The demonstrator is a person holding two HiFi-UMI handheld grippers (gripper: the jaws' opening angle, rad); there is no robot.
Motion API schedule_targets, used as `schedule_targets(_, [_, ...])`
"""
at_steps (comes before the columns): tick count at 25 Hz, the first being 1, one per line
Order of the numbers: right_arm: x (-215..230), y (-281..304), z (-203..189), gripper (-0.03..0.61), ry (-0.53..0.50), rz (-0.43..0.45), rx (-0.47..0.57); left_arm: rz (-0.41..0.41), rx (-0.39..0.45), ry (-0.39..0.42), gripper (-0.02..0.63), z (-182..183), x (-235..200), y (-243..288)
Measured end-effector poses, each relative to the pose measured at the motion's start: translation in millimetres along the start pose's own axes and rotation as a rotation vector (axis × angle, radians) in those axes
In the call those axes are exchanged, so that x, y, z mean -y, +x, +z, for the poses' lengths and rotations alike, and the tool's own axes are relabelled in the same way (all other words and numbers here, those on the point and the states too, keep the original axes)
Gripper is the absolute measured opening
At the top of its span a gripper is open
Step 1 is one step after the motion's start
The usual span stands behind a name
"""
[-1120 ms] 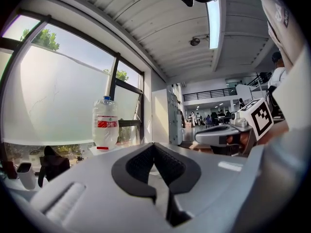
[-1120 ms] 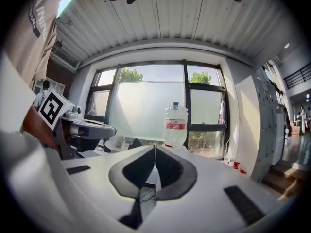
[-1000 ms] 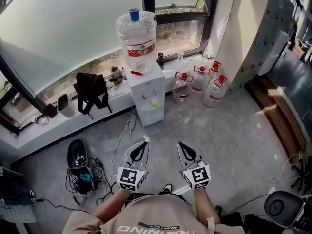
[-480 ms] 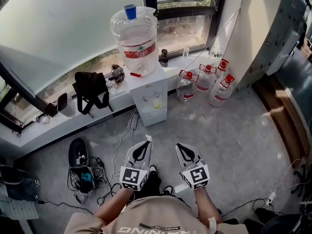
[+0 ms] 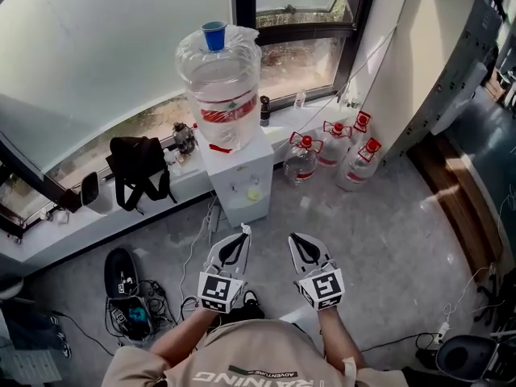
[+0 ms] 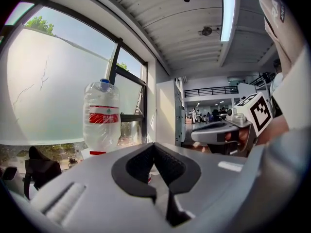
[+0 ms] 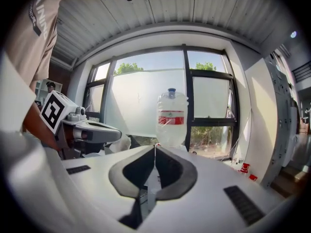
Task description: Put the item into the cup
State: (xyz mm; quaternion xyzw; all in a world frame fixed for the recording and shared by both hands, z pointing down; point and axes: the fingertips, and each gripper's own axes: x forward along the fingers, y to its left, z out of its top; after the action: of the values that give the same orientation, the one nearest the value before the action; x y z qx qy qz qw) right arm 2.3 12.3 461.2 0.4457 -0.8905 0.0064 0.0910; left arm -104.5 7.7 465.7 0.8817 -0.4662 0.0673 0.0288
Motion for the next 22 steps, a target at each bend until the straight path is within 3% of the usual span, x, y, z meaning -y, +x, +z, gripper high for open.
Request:
schedule_targets(7, [13,43,-5,0.012,0.011,-0.044,-0.025,-0.049,-0.017,-0.018,0.009,-9,-35,34])
schedule_targets(13, [36,65,-9,0.012,0.009,-0.031,-0.055,-0.038,-0.038,-0.047,0.009,-14,-50,66])
schedule_targets(22, [90,122,-22,0.012,0.038,0.094,-0.035,0.044,-0.081,-0.051,0.009,-15,-67,130])
